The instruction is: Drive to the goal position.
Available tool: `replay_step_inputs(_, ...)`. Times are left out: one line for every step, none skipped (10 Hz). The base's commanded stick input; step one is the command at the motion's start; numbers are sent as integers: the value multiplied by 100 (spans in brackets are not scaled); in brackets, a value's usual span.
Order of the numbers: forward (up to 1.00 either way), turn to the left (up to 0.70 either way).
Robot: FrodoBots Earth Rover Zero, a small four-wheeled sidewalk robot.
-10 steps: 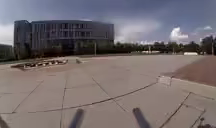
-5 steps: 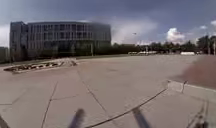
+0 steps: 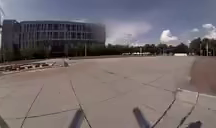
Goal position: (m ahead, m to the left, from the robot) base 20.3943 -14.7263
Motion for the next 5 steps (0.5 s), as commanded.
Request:
replay_step_inputs(100, -41)
replay_step_inputs(100, -41)
replay_step_inputs(100, -41)
replay_step_inputs(100, -41)
replay_step_inputs(100, -41)
